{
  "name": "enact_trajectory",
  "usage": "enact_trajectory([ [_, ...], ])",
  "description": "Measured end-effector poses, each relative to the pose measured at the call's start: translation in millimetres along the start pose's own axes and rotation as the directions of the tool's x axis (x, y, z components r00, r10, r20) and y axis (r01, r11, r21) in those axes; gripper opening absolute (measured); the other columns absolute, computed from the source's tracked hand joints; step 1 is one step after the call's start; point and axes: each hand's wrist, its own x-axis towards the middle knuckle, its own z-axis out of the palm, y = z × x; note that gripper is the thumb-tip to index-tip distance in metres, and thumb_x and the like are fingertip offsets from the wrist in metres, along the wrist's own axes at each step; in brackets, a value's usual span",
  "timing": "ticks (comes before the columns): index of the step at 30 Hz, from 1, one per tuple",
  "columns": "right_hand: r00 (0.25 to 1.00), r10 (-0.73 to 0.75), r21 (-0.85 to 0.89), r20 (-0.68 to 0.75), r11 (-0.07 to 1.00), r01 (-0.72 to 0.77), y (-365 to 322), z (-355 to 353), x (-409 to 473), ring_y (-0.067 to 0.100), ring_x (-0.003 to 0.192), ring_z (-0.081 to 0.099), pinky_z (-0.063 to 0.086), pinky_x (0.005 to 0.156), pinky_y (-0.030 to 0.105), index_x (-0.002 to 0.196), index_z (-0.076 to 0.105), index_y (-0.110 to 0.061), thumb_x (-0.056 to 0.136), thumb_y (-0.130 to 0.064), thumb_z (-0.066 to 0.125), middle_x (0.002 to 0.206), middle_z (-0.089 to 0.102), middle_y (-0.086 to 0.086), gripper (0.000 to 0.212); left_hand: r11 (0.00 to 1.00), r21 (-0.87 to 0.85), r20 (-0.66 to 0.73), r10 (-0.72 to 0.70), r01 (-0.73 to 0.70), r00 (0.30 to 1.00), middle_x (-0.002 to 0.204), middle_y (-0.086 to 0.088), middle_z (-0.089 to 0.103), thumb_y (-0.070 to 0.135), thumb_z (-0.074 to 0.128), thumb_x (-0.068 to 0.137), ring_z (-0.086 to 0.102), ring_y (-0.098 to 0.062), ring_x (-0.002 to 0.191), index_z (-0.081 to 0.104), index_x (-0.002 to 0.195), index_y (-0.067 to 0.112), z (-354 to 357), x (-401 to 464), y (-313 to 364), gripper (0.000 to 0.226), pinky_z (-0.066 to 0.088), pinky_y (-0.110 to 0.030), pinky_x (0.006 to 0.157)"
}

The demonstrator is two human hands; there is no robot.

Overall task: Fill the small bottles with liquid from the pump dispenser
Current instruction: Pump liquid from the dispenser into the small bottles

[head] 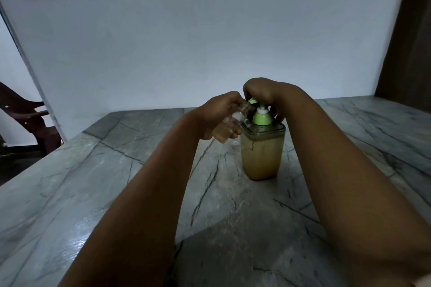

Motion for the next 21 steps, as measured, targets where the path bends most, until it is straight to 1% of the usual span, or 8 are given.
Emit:
enact_trajectory([
  [2, 1.000, -0.023, 0.043, -0.014, 0.999, 0.024, 2.2, -2.8, -0.3, 0.021, 0.055, 0.029, 0.033, 0.061, 0.028, 0.061, 0.028, -0.011, 0.096, -0.001, 0.030, 0.063, 0.030, 0.007, 0.037, 1.000, 0.005, -0.002, -0.001, 0.001, 1.000, 0.054, -0.005, 0.060, 0.030, 0.043, 0.093, 0.057, -0.020, 0.051, 0.059, 0.091, 0.006, 0.2, 0.8, -0.4, 0.029, 0.047, -0.024, 0.047],
  [4, 1.000, -0.013, 0.055, -0.014, 0.998, 0.014, 2.7, -3.8, -2.4, 0.021, 0.054, 0.027, 0.031, 0.066, 0.032, 0.064, 0.029, -0.008, 0.096, -0.001, 0.031, 0.063, 0.029, 0.008, 0.033, 1.000, 0.006, -0.009, 0.000, 0.000, 1.000, 0.056, -0.006, 0.059, 0.030, 0.043, 0.093, 0.057, -0.020, 0.050, 0.060, 0.093, 0.006, 0.3, 1.8, -0.8, 0.030, 0.047, -0.024, 0.047],
  [6, 1.000, 0.014, 0.051, -0.014, 0.999, -0.013, -1.2, -1.2, -1.6, 0.023, 0.057, 0.032, 0.033, 0.069, 0.032, 0.064, 0.034, -0.005, 0.096, 0.001, 0.031, 0.062, 0.031, 0.008, 0.033, 1.000, 0.008, -0.010, 0.002, -0.001, 1.000, 0.057, -0.007, 0.059, 0.030, 0.042, 0.094, 0.057, -0.020, 0.050, 0.059, 0.092, 0.006, -0.3, 2.9, -1.2, 0.030, 0.047, -0.024, 0.048],
  [9, 1.000, 0.017, 0.010, -0.002, 1.000, -0.017, 0.0, 1.9, 0.6, 0.023, 0.056, 0.039, 0.038, 0.059, 0.028, 0.061, 0.038, -0.004, 0.094, -0.002, 0.031, 0.062, 0.041, 0.012, 0.034, 1.000, 0.003, -0.012, -0.003, 0.003, 1.000, 0.055, -0.006, 0.060, 0.030, 0.042, 0.093, 0.058, -0.020, 0.050, 0.059, 0.093, 0.005, -0.7, 4.0, -1.6, 0.031, 0.047, -0.024, 0.048],
  [11, 1.000, 0.016, -0.014, 0.004, 1.000, -0.016, 1.1, 2.2, 0.3, 0.024, 0.056, 0.040, 0.039, 0.059, 0.029, 0.063, 0.041, -0.003, 0.094, -0.005, 0.032, 0.065, 0.044, 0.014, 0.032, 1.000, -0.001, -0.017, -0.005, 0.005, 1.000, 0.054, -0.005, 0.060, 0.030, 0.043, 0.093, 0.057, -0.020, 0.049, 0.059, 0.092, 0.005, -0.3, 4.1, -2.1, 0.030, 0.047, -0.023, 0.047],
  [15, 1.000, 0.021, 0.037, 0.000, 0.999, -0.021, 0.2, 2.3, -0.1, 0.023, 0.054, 0.035, 0.038, 0.064, 0.034, 0.067, 0.037, -0.003, 0.094, 0.000, 0.031, 0.070, 0.042, 0.019, 0.027, 1.000, 0.005, -0.017, 0.002, -0.002, 1.000, 0.055, -0.005, 0.060, 0.030, 0.044, 0.093, 0.057, -0.020, 0.050, 0.059, 0.089, 0.006, -0.2, 4.3, -2.1, 0.029, 0.047, -0.024, 0.047],
  [18, 0.999, 0.006, 0.083, -0.034, 0.997, -0.003, 4.9, -1.3, 2.2, 0.023, 0.057, 0.035, 0.037, 0.064, 0.032, 0.067, 0.034, -0.006, 0.095, -0.006, 0.032, 0.067, 0.039, 0.013, 0.028, 1.000, 0.006, -0.010, 0.001, -0.001, 1.000, 0.054, -0.005, 0.059, 0.030, 0.043, 0.093, 0.056, -0.020, 0.051, 0.059, 0.087, 0.008, 0.3, 3.5, -1.2, 0.028, 0.046, -0.023, 0.047],
  [21, 0.999, 0.009, 0.063, -0.034, 0.998, -0.007, 3.5, -0.4, 5.3, 0.023, 0.057, 0.034, 0.035, 0.058, 0.028, 0.062, 0.033, -0.007, 0.093, -0.003, 0.032, 0.065, 0.037, 0.011, 0.031, 1.000, 0.009, -0.018, -0.009, 0.009, 1.000, 0.057, -0.006, 0.059, 0.030, 0.042, 0.093, 0.056, -0.020, 0.052, 0.059, 0.085, 0.007, 1.0, 2.4, -0.9, 0.030, 0.047, -0.023, 0.048],
])
